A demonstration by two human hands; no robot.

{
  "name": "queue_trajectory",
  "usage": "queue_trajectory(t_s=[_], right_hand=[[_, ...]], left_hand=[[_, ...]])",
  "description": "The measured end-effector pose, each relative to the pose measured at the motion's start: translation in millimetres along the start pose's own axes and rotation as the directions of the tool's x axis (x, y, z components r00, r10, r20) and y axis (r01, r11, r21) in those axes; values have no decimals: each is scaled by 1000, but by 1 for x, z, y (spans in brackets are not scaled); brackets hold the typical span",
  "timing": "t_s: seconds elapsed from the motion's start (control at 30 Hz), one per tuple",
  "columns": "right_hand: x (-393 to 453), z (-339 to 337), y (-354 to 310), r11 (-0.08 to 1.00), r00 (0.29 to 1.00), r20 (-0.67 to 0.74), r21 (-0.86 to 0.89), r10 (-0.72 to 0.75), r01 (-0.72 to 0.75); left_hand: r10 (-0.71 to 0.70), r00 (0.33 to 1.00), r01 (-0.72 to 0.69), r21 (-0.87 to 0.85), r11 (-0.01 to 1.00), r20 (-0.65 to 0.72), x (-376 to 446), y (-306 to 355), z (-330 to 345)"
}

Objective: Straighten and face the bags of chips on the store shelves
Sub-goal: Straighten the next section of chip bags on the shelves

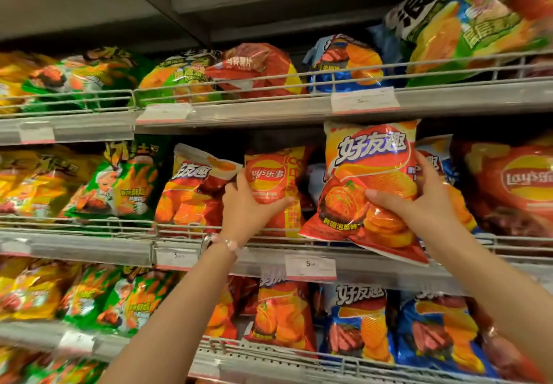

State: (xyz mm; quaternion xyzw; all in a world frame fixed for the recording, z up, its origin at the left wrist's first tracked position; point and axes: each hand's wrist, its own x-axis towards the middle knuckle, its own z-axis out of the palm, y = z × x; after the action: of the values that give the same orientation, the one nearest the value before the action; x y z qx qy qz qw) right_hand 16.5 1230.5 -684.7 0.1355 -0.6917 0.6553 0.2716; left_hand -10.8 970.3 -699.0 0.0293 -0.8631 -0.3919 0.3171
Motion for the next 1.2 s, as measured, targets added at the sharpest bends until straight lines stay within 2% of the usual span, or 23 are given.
queue_trajectory(t_s=[0.1,0.17,0.27,0.47,0.57,0.8,1.0,1.2], right_hand=[[1,-4,2,1000,1000,-3,-11,-2,2],[2,-6,2,1000,1000,3,-16,-10,10],[2,-7,2,999,1000,8,-39,-8,8],[5,-6,0,998,1000,-4,-64,-23,23],[8,-4,0,997,1000,16,-81,-17,18],[12,-3,-1,993,999,32,-116,-8,12],[14,7,-7,992,996,92,-122,-15,27],[27,58,-7,982,988,154,-181,-20,48]], left_hand=[[-33,991,42,-65,997,131,10,-8,3],[-29,988,39,-62,997,151,14,-10,5],[-16,997,23,-91,996,78,15,-12,8],[-48,995,20,-292,956,-89,22,-1,3],[-16,996,-8,-268,963,-88,31,5,-6],[36,999,-27,-217,976,40,25,25,-47],[64,997,-70,-156,985,-49,-14,15,-82],[50,989,-71,-146,987,-142,-38,-5,-113]])
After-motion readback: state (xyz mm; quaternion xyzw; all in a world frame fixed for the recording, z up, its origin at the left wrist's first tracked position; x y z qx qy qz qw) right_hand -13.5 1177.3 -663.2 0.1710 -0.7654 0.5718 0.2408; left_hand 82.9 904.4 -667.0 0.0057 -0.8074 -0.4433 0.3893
